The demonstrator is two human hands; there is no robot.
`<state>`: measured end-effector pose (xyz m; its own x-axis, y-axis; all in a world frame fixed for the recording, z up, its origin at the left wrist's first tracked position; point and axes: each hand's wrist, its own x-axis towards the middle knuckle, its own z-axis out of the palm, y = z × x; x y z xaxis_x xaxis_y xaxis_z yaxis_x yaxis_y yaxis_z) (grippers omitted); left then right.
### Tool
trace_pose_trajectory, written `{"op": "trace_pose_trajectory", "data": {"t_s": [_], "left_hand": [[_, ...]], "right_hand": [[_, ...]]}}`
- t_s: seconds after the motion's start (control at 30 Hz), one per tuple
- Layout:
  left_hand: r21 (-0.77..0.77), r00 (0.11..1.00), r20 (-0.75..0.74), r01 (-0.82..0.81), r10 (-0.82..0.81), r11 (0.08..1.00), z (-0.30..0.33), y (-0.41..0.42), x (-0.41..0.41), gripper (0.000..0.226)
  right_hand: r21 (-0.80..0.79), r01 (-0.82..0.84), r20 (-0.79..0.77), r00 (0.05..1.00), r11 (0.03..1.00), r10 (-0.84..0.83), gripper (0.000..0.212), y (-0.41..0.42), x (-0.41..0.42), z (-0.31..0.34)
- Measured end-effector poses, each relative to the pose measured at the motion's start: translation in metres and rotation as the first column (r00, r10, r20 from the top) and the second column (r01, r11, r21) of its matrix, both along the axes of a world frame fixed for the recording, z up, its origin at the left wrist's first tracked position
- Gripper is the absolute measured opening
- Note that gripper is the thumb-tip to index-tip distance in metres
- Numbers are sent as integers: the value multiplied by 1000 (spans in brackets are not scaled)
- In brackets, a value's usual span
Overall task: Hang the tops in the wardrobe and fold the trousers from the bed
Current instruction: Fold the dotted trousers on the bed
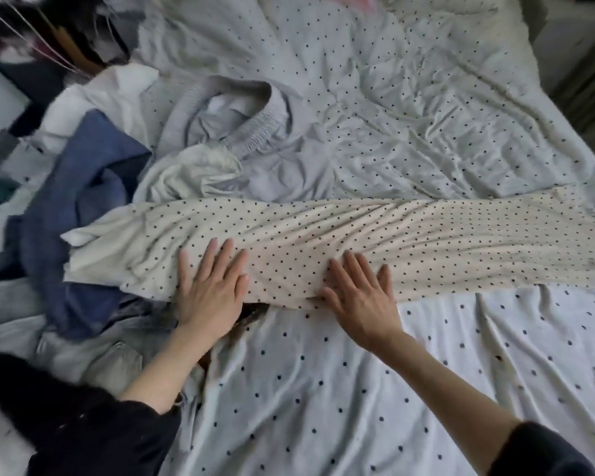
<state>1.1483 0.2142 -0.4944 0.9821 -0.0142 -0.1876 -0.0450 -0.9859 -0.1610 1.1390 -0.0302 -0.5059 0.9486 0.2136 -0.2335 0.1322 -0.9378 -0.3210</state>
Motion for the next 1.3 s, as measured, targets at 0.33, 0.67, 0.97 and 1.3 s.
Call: {"op": "trace_pose_trajectory", "data": {"t_s": [0.33, 0.67, 0.97, 1.3], "left_hand": [[-432, 892, 226, -268, 391, 861, 39, 168, -10, 50], [-767, 827, 161, -239, 539, 596, 48, 212, 17, 33], [-901, 669, 28, -304, 743, 308, 67, 224, 67, 23], [-724, 947, 158, -82, 280, 685, 43, 225, 32, 41]], "right_hand": [[132, -181, 47, 983, 975, 176, 54, 207, 13, 29], [19, -217, 98, 972, 976, 214, 60, 284, 50, 42], [45, -199, 124, 974, 979, 192, 63, 279, 38, 36], [12, -187, 120, 976, 982, 184, 66, 283, 44, 35]]}}
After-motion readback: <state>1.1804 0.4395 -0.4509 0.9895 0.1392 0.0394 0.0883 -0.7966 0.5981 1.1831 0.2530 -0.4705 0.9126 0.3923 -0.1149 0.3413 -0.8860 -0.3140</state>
